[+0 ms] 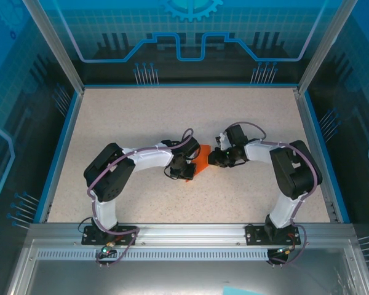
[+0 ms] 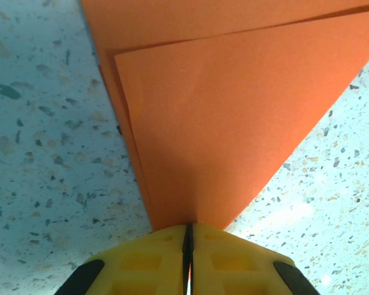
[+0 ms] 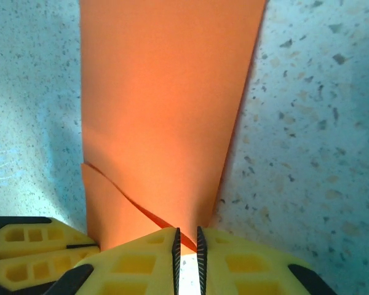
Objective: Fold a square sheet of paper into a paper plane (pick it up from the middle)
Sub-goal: Third fold the triangle at the center of the table.
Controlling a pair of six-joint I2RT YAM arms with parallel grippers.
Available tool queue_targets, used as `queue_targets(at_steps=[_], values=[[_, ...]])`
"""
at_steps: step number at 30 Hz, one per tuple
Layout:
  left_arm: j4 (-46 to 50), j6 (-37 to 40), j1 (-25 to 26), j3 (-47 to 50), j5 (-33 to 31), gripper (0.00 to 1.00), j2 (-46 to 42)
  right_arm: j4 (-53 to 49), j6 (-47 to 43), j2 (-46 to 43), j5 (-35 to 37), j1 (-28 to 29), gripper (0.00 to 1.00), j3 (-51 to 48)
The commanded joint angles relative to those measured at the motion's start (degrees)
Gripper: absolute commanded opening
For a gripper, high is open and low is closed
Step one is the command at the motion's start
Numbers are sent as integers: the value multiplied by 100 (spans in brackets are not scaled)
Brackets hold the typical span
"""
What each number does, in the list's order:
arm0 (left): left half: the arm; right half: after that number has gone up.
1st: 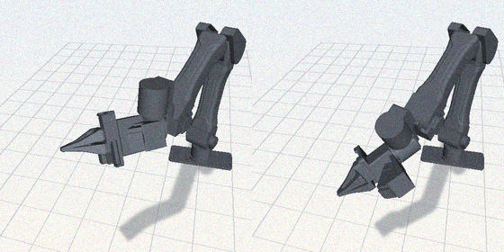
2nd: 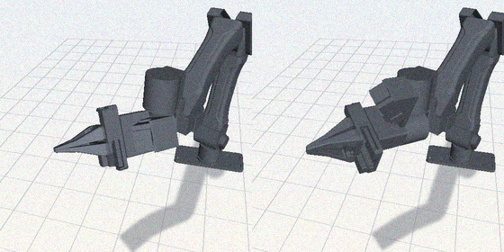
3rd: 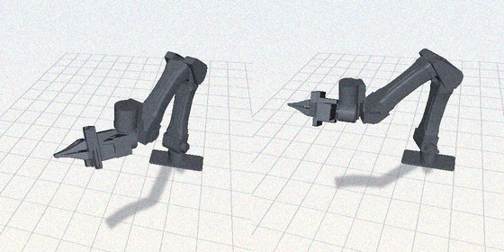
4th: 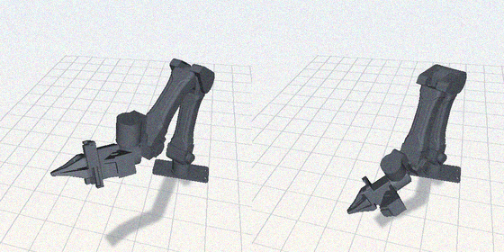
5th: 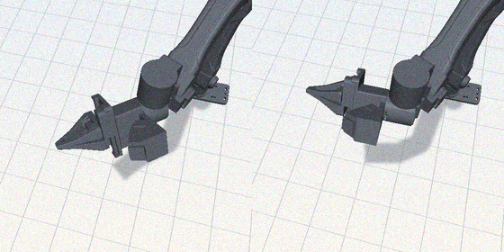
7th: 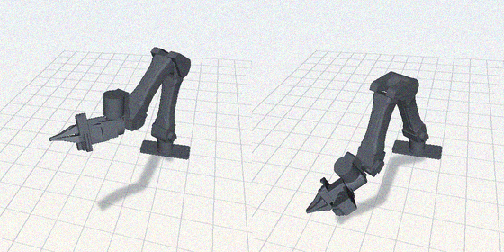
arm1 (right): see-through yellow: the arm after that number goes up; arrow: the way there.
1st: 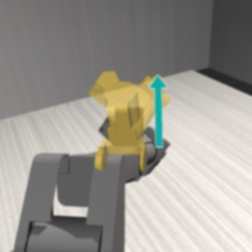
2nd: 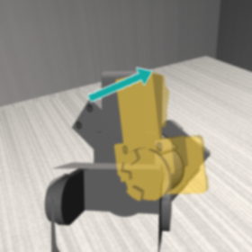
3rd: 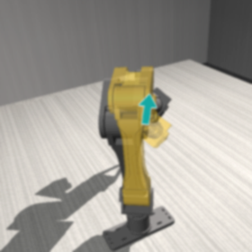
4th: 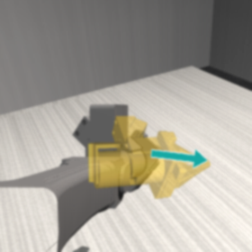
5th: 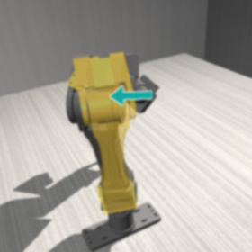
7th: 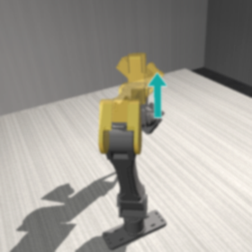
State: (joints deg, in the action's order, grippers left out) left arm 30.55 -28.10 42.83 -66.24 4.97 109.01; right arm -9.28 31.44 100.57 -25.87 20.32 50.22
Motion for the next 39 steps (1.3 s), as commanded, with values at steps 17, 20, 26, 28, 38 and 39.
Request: queue_targets(at_steps=[17, 20, 26, 28, 38, 39], values=[[15, 50, 100, 532, 197, 10, 589, 797, 937, 97, -66, 915, 16, -160], [4, 50, 95, 572, 206, 11, 553, 547, 769, 225, 240, 881, 15, -43], [28, 56, 98, 690, 229, 11, 433, -310, 434, 381, 941, 799, 15, 224], [39, 51, 102, 746, 245, 12, 380, -405, 401, 440, 988, 758, 15, 234], [381, 40, 203, 832, 255, 11, 229, -496, 284, 639, 990, 726, 15, 278], [441, 50, 215, 833, 226, 11, 200, -494, 278, 654, 980, 728, 15, 283]])
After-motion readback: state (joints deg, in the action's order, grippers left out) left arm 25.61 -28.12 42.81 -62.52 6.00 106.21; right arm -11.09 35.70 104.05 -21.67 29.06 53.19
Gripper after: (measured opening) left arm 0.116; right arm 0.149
